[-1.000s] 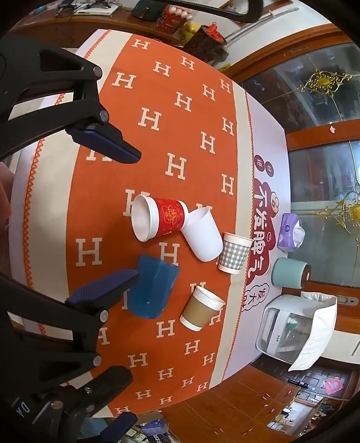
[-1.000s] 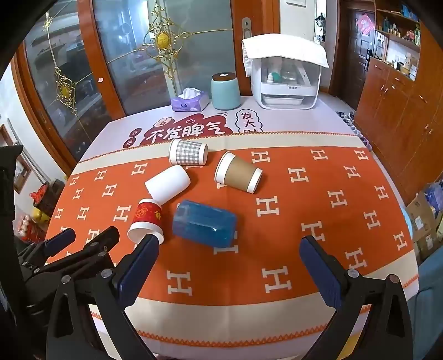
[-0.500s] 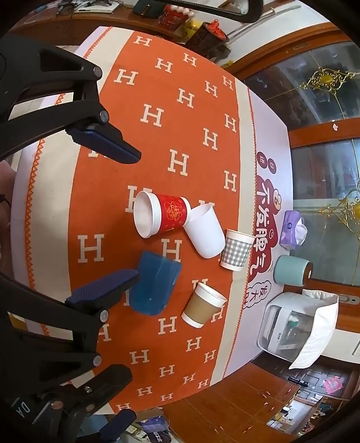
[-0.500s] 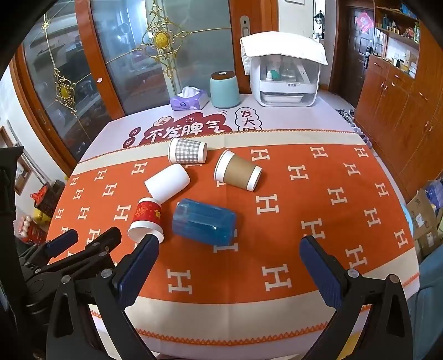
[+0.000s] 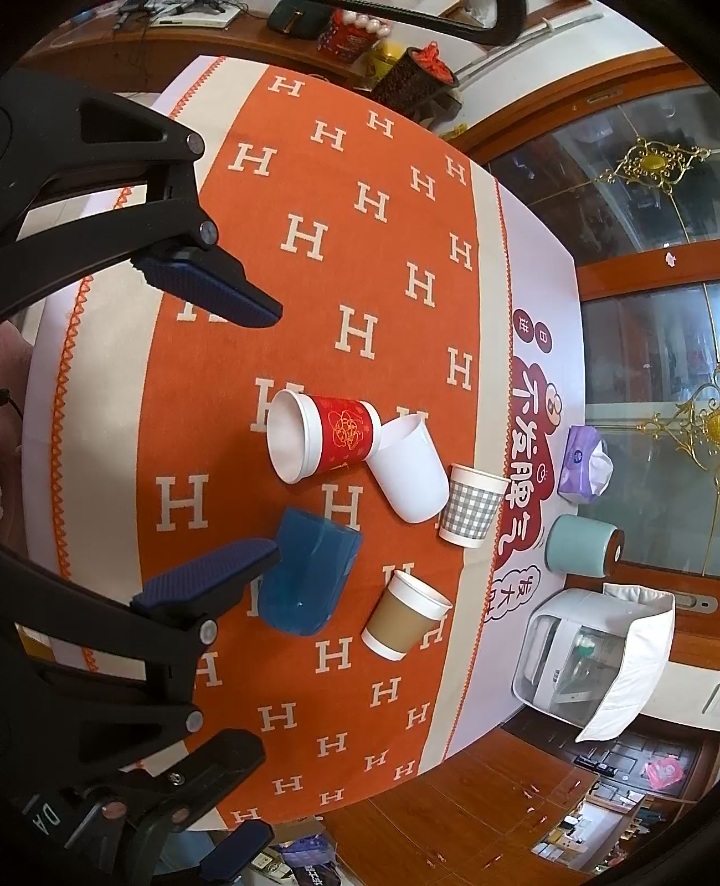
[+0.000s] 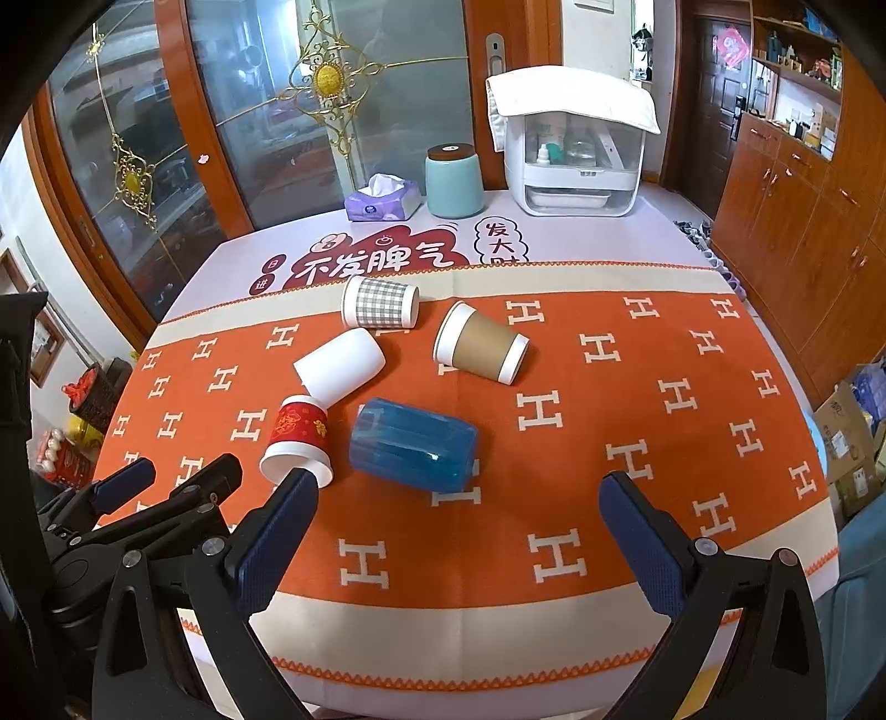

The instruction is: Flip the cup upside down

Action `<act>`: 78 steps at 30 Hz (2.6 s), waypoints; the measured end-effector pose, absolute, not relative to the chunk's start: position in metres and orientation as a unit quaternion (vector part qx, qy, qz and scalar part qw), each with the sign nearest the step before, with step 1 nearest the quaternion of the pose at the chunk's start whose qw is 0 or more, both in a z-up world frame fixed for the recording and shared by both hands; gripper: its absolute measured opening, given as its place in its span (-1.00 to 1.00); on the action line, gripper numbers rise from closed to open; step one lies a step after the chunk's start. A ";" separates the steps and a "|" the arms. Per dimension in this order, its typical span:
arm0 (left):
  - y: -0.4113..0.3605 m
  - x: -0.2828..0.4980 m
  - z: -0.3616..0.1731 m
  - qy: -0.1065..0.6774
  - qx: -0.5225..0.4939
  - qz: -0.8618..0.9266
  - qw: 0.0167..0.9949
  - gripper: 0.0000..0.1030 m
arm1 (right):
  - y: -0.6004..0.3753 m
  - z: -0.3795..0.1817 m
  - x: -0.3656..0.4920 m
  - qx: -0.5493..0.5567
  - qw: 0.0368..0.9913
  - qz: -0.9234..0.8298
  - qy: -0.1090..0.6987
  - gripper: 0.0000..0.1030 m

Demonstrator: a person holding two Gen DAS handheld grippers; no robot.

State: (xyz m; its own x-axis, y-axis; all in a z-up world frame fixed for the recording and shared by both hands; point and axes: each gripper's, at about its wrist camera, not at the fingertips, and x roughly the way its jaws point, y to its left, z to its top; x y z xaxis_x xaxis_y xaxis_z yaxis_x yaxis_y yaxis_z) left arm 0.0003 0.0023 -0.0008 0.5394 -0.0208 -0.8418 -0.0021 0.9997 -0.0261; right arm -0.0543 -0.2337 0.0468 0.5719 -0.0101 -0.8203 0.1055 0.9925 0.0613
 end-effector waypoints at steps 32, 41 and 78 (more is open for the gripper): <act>0.002 0.001 0.000 0.481 -0.011 -0.004 0.877 0.49 | -0.232 0.047 -0.053 0.052 0.884 -0.033 0.463 0.99; 0.008 0.003 0.003 0.479 -0.011 -0.011 0.878 0.49 | -0.216 0.044 -0.050 0.051 0.887 -0.036 0.458 0.99; -0.086 0.087 -0.018 0.464 0.320 -0.338 0.754 0.49 | -0.273 -0.057 -0.033 0.217 0.810 -0.141 0.526 0.99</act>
State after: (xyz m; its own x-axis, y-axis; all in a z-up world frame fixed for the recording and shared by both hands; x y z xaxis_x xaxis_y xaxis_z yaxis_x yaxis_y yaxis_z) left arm 0.0866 -0.0859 -0.0180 0.3412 -0.2124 -0.9157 0.8061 0.5673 0.1688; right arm -0.0325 -0.2730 -0.0572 0.4063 -0.0001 -0.9137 0.4574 0.8657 0.2033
